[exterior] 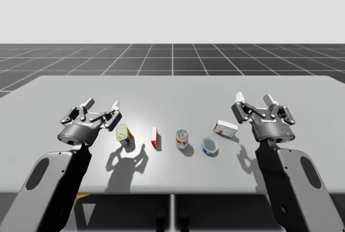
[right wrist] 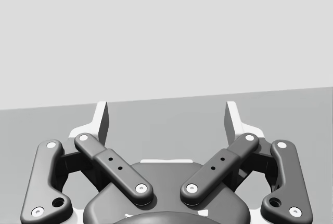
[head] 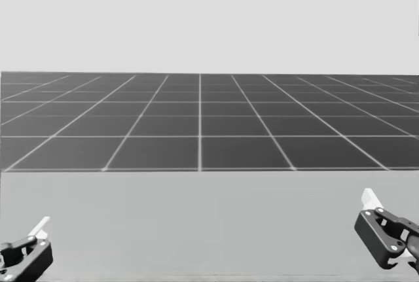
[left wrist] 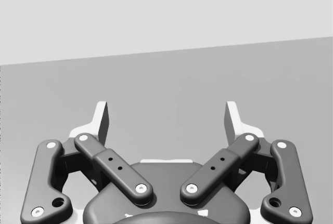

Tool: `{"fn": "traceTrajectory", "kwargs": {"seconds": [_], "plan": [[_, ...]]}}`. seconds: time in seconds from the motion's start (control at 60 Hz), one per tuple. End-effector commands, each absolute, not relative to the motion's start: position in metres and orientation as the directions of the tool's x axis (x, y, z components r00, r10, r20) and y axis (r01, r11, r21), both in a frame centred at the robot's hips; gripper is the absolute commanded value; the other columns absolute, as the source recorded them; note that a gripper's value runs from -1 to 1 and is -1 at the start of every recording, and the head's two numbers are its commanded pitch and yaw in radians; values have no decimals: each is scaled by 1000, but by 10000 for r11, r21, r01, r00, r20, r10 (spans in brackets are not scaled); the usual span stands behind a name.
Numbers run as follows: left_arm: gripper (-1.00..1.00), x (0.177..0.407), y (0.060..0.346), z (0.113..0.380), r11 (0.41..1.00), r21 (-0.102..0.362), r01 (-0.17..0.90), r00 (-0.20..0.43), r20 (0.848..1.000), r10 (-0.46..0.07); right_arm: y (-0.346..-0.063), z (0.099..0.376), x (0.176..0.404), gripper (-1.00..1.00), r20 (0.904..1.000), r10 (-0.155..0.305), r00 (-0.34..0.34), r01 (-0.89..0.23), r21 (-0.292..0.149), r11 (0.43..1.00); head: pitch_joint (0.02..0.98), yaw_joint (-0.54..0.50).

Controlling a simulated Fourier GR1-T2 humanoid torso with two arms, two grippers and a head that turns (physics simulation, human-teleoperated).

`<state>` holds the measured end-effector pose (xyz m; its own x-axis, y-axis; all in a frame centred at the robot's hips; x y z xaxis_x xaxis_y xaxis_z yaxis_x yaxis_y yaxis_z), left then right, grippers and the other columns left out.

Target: Grasp the pudding box and hold it up.

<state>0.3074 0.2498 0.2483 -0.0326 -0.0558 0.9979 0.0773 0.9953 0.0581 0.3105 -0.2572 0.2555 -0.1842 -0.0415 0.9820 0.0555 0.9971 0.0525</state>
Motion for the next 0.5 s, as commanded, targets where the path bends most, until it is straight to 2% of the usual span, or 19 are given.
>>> {"fn": "traceTrajectory", "kwargs": {"seconds": [0.017, 0.167, 0.35, 0.5], "plan": [[-1000, 308, 251, 248, 9953, 646, 725, -298, 9976, -626, -257, 255, 311, -1000, 9832, -276, -1805, 586, 388, 9975, 415, -50], [-1000, 309, 252, 248, 9948, 711, 726, -311, 9971, -690, -257, 255, 311, -1000, 9840, -247, -1764, 608, 360, 9975, 529, -96], [-1000, 309, 251, 247, 9938, 801, 777, -339, 9964, -777, -258, 255, 311, -1000, 9843, -233, -1750, 640, 350, 9973, 655, -210], [-1000, 308, 249, 247, 9919, 882, 913, -376, 9957, -851, -260, 256, 311, -1000, 9864, -598, -1528, 511, 683, 9964, 735, -336]]}}
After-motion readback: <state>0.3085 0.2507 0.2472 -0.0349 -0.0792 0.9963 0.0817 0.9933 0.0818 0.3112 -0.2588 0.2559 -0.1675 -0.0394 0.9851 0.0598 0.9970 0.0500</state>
